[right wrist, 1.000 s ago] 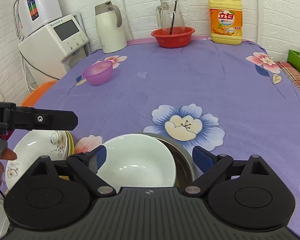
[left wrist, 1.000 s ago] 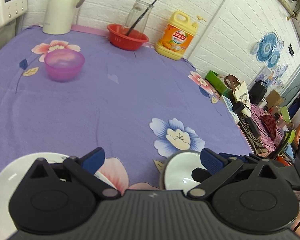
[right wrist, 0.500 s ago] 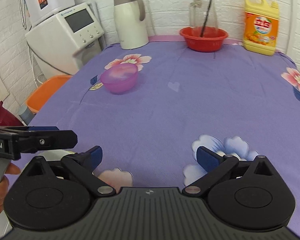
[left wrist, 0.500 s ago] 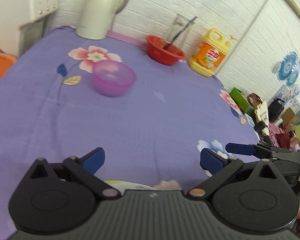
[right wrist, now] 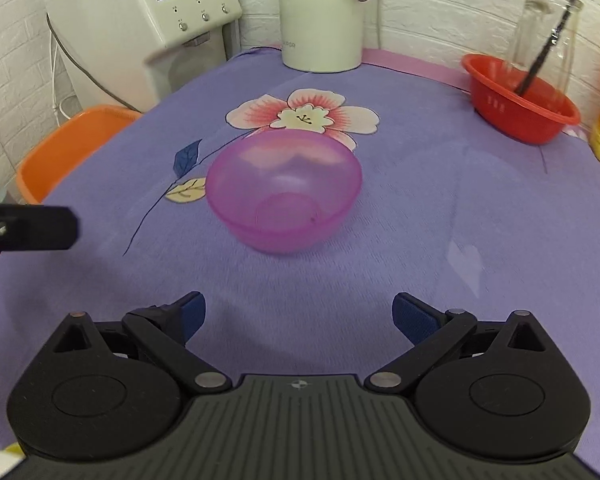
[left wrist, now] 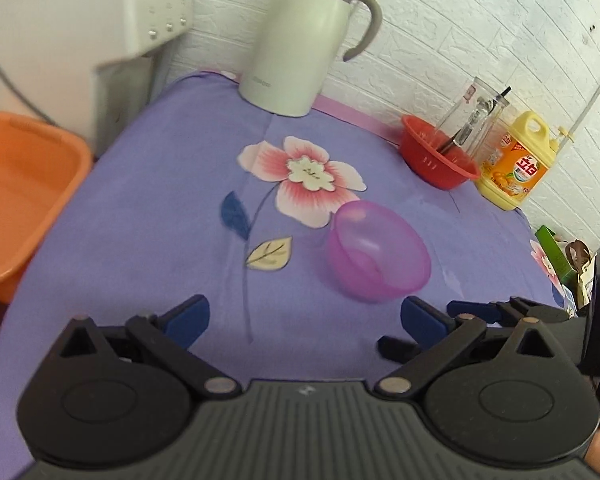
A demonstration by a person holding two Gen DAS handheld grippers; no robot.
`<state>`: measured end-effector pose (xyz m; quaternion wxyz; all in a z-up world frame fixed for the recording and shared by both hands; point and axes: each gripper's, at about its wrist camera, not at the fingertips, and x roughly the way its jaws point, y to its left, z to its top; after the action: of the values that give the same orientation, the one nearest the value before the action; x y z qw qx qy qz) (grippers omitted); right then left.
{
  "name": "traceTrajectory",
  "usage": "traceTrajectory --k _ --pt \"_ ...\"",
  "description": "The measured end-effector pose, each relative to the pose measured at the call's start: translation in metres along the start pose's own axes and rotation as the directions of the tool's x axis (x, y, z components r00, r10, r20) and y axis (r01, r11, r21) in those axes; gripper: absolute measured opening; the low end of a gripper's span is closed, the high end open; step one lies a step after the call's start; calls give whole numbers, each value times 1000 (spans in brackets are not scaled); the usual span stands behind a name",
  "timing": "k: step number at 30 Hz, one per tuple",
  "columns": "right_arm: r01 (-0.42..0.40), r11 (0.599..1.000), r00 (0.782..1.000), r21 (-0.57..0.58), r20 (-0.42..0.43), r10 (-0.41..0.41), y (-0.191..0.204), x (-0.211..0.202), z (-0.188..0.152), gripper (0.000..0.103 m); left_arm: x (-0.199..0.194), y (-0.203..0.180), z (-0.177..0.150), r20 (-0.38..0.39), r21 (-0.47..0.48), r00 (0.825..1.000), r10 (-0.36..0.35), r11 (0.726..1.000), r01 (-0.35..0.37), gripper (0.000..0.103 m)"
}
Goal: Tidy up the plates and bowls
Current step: 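Move both tools to the pink plastic bowl and straddle its rim, then grip the pink bowl rim with the left tool while the right tool grips it too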
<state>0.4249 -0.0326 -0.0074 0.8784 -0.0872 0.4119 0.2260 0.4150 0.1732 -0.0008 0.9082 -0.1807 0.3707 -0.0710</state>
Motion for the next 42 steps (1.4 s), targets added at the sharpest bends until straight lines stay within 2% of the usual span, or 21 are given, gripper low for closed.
traceTrajectory --k 4,9,11,18,24,29,32,34,37,39,42 --pt "3 1000 1000 5 -15 -3 -3 17 1 103 47 -14 18 -3 46 999 -52 998 52 101" --pt "8 999 1000 -45 11 -7 -2 22 2 103 97 -29 34 5 172 999 -45 984 44 101" --pt "-6 998 1000 -57 6 6 -3 23 5 103 106 -29 34 -6 192 998 -66 979 66 101" --pt "-37 994 998 -103 42 41 0 33 11 103 120 -23 34 -3 197 991 -133 972 131 101" --pt "-58 990 995 -126 78 68 -2 31 5 103 124 -20 40 -14 211 989 -144 967 144 101" --pt "-69 988 996 -141 39 76 -1 32 16 103 125 -20 43 -20 201 988 -153 967 154 100" --pt "-46 989 995 -138 77 57 0 32 20 103 127 -22 43 -17 188 985 -173 967 173 94" --pt "-58 988 995 -145 72 69 1 36 21 103 129 -24 43 -14 204 987 -162 965 162 81" --pt "-65 990 993 -127 91 77 -3 39 19 103 129 -26 42 -14 229 988 -157 961 156 72" --pt "-64 990 992 -123 104 77 -4 40 19 103 128 -24 42 -14 224 987 -160 962 159 68" --pt "-72 991 988 -115 128 87 -5 38 21 103 127 -25 41 -16 215 988 -152 965 152 57"
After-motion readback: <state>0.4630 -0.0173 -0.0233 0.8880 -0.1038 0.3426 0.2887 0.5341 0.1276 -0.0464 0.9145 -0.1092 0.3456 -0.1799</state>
